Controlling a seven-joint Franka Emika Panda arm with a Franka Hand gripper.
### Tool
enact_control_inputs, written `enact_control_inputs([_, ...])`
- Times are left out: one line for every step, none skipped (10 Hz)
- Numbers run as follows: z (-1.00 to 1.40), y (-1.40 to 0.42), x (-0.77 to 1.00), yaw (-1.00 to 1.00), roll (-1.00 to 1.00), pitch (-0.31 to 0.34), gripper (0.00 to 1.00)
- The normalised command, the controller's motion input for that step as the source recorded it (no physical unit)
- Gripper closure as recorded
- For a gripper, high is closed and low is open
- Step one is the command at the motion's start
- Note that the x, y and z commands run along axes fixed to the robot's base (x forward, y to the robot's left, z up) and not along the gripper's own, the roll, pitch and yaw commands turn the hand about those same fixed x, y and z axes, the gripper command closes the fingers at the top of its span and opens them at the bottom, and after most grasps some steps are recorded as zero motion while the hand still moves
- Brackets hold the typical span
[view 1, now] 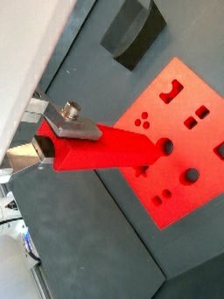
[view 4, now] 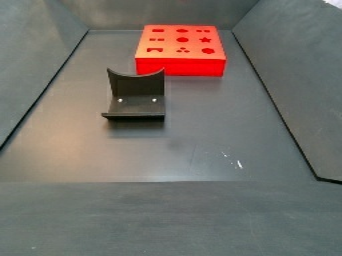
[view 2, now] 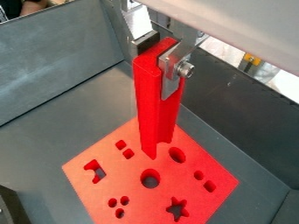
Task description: Insert the arch object.
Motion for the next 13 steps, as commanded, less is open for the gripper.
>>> enact_control_inputs([-0.08,0.32,0.44,0.0,-0.01,0.0,1.0])
enact_control_inputs([-0.07,0.41,0.81,-0.36,0.0,0.0,1.0])
enact_control_inputs([-0.1,0.4,0.81,-0.45,0.0,0.0,1.0])
enact_control_inputs([-0.1,0.39,0.76,-0.49,0.0,0.0,1.0])
enact_control_inputs([-0.13,0.35,0.61,-0.6,0.01,0.0,1.0])
enact_control_inputs([-0.19,0.22,0.35,-0.79,0.05,0.0,1.0])
enact_control_inputs([-0.16,0.15,0.24,-0.89,0.03,0.0,1.0])
enact_control_inputs([-0.14,0.13,0.23,-0.91,0.02,0.0,1.0])
enact_control_inputs([-0.14,0.12,0.21,-0.93,0.02,0.0,1.0])
enact_control_inputs([-0.14,0.12,0.2,-0.93,0.02,0.0,1.0])
enact_control_inputs([-0.13,0.11,0.18,-0.94,0.02,-0.001,1.0])
enact_control_inputs([-0.13,0.1,0.18,-0.94,0.02,-0.003,1.0])
enact_control_inputs([-0.12,0.1,0.19,-0.94,0.01,-0.007,1.0])
